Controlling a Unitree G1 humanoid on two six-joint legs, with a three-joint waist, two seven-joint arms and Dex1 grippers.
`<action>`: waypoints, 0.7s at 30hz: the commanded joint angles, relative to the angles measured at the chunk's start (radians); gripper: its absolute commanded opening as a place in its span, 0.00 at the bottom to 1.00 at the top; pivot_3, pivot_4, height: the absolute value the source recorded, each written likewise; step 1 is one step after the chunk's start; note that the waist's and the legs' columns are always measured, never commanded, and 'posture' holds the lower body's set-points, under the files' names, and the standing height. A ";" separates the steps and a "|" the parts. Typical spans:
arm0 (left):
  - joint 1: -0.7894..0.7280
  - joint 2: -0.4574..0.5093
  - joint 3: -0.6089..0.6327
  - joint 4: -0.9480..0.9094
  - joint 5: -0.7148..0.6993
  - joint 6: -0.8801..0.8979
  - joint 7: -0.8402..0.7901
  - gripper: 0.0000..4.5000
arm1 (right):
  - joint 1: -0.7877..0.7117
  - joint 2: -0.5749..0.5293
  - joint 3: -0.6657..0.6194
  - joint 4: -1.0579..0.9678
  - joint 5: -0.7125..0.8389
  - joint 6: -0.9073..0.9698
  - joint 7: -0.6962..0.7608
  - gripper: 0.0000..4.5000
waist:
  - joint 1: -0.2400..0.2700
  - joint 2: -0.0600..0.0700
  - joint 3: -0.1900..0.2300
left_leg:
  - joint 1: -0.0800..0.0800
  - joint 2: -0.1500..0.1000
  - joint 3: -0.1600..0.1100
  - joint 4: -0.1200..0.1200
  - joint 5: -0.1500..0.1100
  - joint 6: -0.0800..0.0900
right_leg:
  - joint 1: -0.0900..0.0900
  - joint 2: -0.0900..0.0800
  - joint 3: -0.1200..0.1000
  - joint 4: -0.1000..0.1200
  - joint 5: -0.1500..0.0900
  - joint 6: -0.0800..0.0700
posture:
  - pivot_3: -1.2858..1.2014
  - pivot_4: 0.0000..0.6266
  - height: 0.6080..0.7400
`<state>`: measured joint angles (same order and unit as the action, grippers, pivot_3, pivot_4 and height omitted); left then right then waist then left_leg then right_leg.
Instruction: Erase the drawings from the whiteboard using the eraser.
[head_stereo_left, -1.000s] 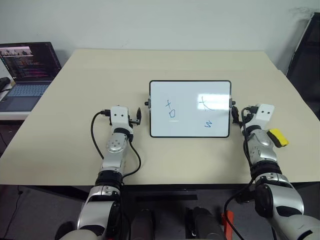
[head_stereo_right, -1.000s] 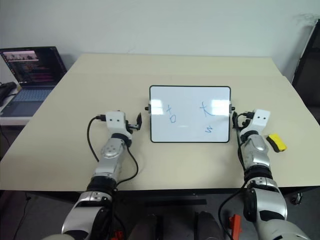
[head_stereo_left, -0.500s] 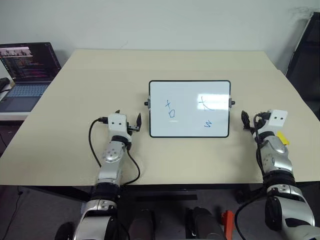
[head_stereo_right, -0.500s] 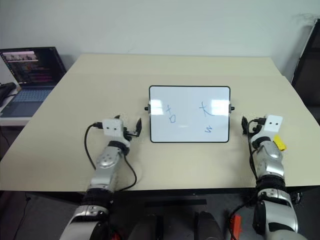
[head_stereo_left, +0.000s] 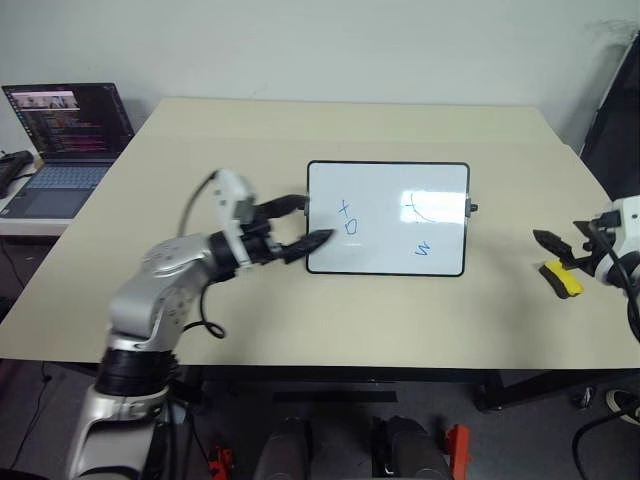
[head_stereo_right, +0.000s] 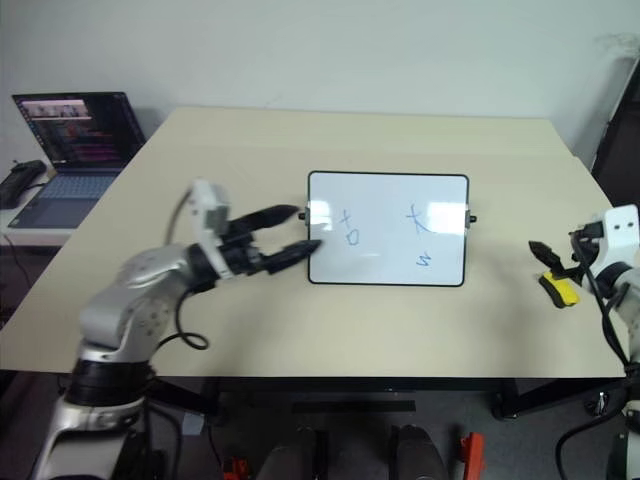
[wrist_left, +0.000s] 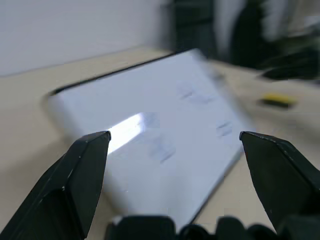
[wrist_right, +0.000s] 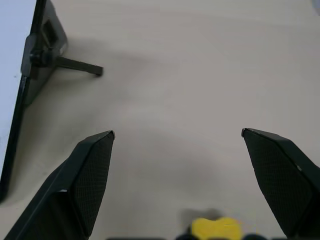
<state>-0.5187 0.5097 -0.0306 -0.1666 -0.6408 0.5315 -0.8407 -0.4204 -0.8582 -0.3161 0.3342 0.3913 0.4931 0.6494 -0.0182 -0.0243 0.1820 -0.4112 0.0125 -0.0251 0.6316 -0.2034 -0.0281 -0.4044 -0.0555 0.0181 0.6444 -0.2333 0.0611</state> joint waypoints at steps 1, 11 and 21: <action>-0.023 -0.081 -0.114 0.036 0.034 0.004 -0.040 1.00 | -0.026 -0.071 0.009 0.078 -0.031 0.038 0.055 0.99 | -0.006 0.000 0.000 | 0.000 0.000 0.000 -0.001 0.000 0.000 | 0.000 0.000 0.000 0.000 0.000 0.000 | 0.52 0.24 1.00; -0.087 -0.291 -0.276 0.259 0.201 -0.107 -0.079 1.00 | -0.153 -0.117 0.107 0.443 -0.137 -0.053 0.216 0.99 | -0.016 0.000 0.000 | 0.002 0.000 0.002 -0.002 0.000 0.000 | -0.001 0.001 0.003 0.001 -0.001 -0.001 | 0.52 0.24 1.00; -0.080 -0.332 -0.292 0.255 0.247 -0.114 -0.105 1.00 | -0.226 -0.095 0.167 0.592 -0.215 -0.142 0.293 0.99 | -0.015 0.000 0.000 | 0.002 0.000 0.002 -0.002 0.000 0.000 | -0.001 0.001 0.003 0.000 -0.001 -0.001 | 0.52 0.24 1.00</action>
<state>-0.5942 0.1769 -0.3278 0.1247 -0.4015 0.4291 -0.9349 -0.6246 -0.9463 -0.1482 0.9295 0.1799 0.3761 0.9239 -0.0330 -0.0239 0.1822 -0.4092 0.0124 -0.0235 0.6298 -0.2036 -0.0279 -0.4049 -0.0544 0.0207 0.6450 -0.2340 0.0606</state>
